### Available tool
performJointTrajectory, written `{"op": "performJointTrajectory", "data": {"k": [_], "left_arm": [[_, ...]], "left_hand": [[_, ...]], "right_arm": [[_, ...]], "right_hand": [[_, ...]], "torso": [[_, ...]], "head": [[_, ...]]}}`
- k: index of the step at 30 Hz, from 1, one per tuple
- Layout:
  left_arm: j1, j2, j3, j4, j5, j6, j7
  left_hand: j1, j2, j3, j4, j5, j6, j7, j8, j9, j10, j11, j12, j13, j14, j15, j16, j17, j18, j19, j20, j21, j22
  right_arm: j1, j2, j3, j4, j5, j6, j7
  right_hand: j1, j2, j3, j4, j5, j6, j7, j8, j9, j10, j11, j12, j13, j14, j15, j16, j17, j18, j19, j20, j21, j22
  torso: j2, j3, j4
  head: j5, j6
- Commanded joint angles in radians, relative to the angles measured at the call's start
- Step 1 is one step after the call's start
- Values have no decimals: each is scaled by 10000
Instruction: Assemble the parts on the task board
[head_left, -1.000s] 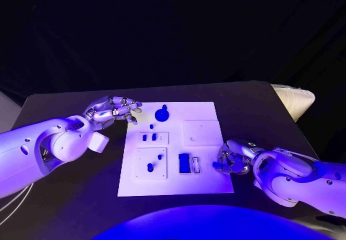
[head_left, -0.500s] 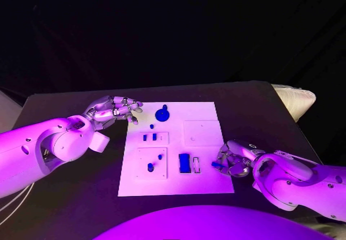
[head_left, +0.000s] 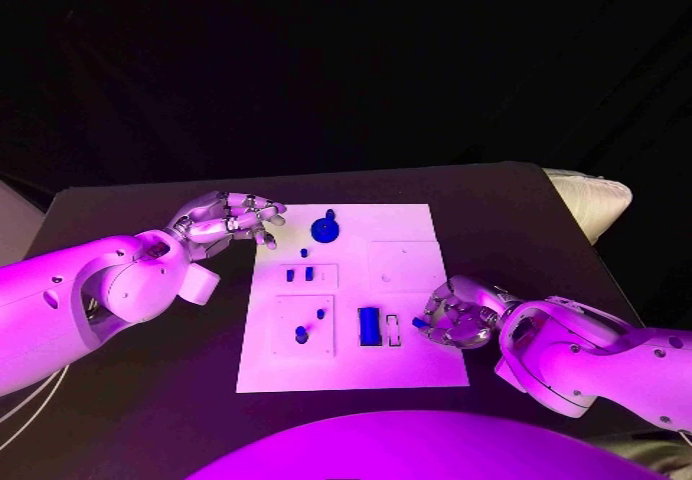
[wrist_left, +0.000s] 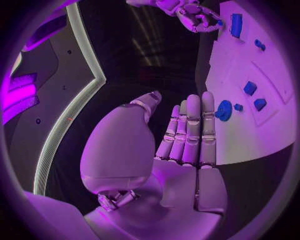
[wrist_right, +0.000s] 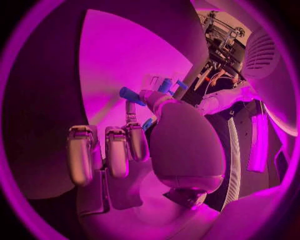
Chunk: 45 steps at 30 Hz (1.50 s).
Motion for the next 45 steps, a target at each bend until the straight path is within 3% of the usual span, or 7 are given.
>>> {"op": "performJointTrajectory", "data": {"k": [1,17,45], "left_arm": [[-4,26,3,23,39,149,128],[-4,33,3,59,42,149,188],[-4,7,3,83,44,177,127]], "left_hand": [[-18,102,2,75,7,-61,-9,30,-6,-69,1,35,10,3,53,-43,10,136,62,22,-60,-13],[-6,114,5,80,8,-62,-11,32,-6,-71,0,38,11,1,52,-45,10,136,64,22,-65,-17],[-69,185,-36,225,6,-77,-5,45,-10,-92,7,61,19,-1,60,-50,12,133,86,24,-105,-43]], "right_arm": [[7,96,-2,30,1132,-72,189],[12,648,-3,-18,2099,-257,-408],[-6,1313,2,-422,1751,-470,-536]], "right_hand": [[-180,-10,69,-39,142,29,-114,63,116,362,-104,112,1628,1036,-91,25,2523,-168,859,-95,40,2450],[-1052,-33,-262,282,-171,118,-144,160,141,498,-125,401,1811,1036,-110,24,2523,-171,866,-118,47,2458],[-1424,15,-415,478,-341,175,-165,202,139,557,-141,528,1894,1042,-122,35,2547,-179,879,-130,85,2470]], "torso": [[6,-2,-17],[3,-6,-3],[2,5,-10]], "head": [[-20,1],[28,1],[104,1]]}}
